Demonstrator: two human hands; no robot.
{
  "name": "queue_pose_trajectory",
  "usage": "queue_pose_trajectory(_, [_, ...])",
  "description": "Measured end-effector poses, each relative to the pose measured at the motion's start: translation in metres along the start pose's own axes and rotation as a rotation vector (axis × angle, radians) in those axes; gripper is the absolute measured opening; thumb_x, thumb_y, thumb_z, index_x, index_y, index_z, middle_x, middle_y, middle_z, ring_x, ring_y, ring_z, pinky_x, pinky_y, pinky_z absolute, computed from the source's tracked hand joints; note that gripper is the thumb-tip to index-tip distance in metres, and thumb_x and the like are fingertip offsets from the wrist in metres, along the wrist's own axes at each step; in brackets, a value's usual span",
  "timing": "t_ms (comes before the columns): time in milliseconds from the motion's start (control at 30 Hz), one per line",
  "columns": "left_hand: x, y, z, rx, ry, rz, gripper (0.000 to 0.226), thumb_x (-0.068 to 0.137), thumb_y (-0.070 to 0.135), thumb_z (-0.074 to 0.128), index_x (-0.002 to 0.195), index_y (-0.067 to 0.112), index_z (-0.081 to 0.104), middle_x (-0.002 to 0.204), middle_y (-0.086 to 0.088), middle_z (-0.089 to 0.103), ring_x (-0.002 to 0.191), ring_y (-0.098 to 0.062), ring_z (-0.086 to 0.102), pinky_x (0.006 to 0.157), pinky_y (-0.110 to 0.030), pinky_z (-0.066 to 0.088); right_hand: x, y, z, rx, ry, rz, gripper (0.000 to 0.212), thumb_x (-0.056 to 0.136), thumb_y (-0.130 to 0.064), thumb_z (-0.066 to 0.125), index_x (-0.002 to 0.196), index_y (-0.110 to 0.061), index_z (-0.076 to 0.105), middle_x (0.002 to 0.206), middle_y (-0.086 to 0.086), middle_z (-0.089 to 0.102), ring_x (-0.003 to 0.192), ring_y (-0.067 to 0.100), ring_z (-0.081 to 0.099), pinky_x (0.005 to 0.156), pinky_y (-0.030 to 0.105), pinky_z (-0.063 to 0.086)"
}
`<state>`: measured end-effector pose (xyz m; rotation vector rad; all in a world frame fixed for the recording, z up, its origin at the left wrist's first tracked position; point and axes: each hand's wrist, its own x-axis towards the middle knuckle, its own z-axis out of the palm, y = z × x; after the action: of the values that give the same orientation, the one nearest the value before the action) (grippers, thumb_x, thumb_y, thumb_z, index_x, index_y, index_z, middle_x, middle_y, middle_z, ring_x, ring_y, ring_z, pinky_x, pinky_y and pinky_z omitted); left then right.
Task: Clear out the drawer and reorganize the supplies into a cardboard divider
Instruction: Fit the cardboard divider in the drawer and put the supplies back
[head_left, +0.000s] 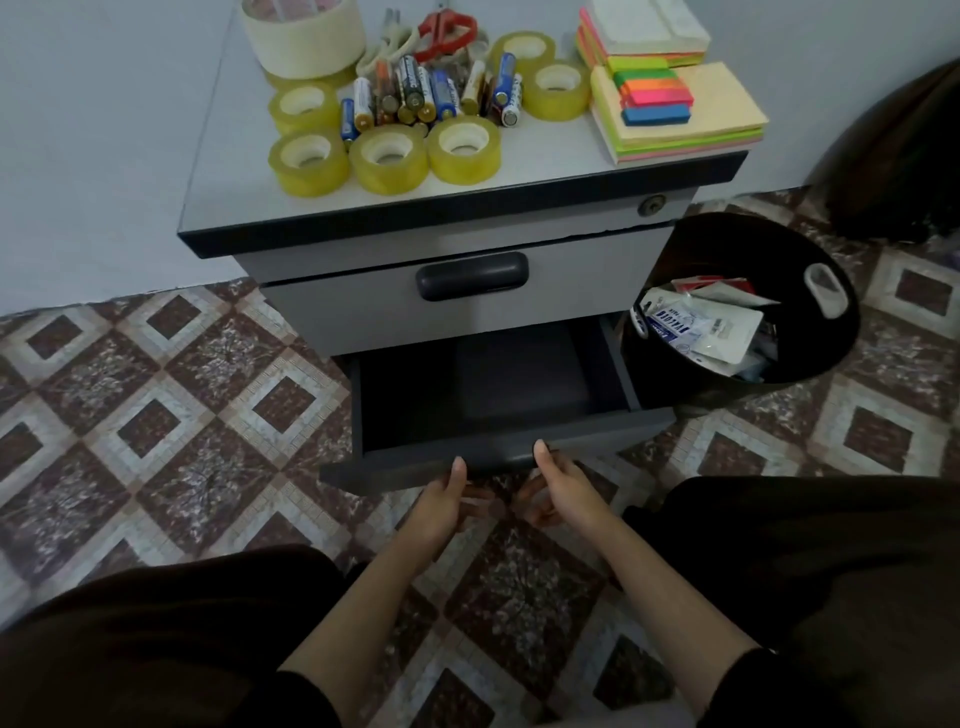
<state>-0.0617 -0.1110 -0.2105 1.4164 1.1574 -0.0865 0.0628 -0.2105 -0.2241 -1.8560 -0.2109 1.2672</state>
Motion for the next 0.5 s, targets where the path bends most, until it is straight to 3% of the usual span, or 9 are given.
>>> queue_pose_trajectory(133, [0.023,0.002,0.003,-0.104,0.046,0.000,0.061,0.099,0.045,0.020,0.119,0.002,0.058,0.087,-0.002,0.070,0.070,-0.009,0.066,0.054,-0.012,0.047,0.020,-0.008,0.001,0.052,0.005,-0.034,0.045,0.094,-0.054,0.037,0.103,-0.014,0.055,0.081,0.008,0.064,0.062,0.017,0.060,0.061,0.027,0.052])
queue_pose_trajectory(200, [0.039,0.011,0.000,-0.108,0.068,0.026,0.063,0.098,0.047,0.018,0.121,0.003,0.057,0.099,-0.007,0.069,0.080,-0.014,0.065,0.057,-0.015,0.047,0.037,-0.020,0.002,-0.001,0.042,-0.076,0.053,0.093,-0.057,0.037,0.098,-0.008,0.058,0.084,0.010,0.065,0.075,0.022,0.062,0.077,0.038,0.054])
queue_pose_trajectory(267, [0.056,0.022,-0.003,-0.121,0.087,0.052,0.065,0.096,0.049,0.020,0.122,0.003,0.057,0.113,-0.013,0.065,0.095,-0.021,0.064,0.072,-0.021,0.052,0.054,-0.034,0.001,-0.068,0.085,-0.124,0.056,0.093,-0.057,0.036,0.082,-0.005,0.055,0.077,0.010,0.059,0.079,0.027,0.060,0.086,0.046,0.051])
queue_pose_trajectory(367, [0.077,0.044,-0.010,-0.185,0.114,0.051,0.062,0.097,0.048,0.022,0.117,0.002,0.059,0.115,-0.012,0.063,0.100,-0.024,0.062,0.088,-0.027,0.051,0.079,-0.055,0.000,-0.162,0.128,-0.157,0.048,0.096,-0.052,0.033,0.068,-0.014,0.042,0.068,0.002,0.047,0.070,0.019,0.051,0.071,0.034,0.043])
queue_pose_trajectory(433, [0.092,0.056,-0.014,-0.194,0.132,0.054,0.068,0.094,0.054,0.022,0.118,0.002,0.059,0.115,-0.016,0.064,0.105,-0.028,0.061,0.098,-0.037,0.047,0.092,-0.068,0.000,-0.201,0.146,-0.185,0.045,0.097,-0.050,0.030,0.071,-0.015,0.043,0.068,0.000,0.046,0.073,0.019,0.050,0.061,0.029,0.035])
queue_pose_trajectory(500, [0.101,0.060,-0.016,-0.194,0.150,0.072,0.079,0.085,0.064,0.022,0.121,0.003,0.057,0.115,-0.018,0.064,0.107,-0.029,0.060,0.101,-0.044,0.043,0.102,-0.071,0.000,-0.241,0.162,-0.236,0.043,0.098,-0.048,0.030,0.085,-0.011,0.050,0.076,0.002,0.053,0.084,0.023,0.053,0.067,0.029,0.036])
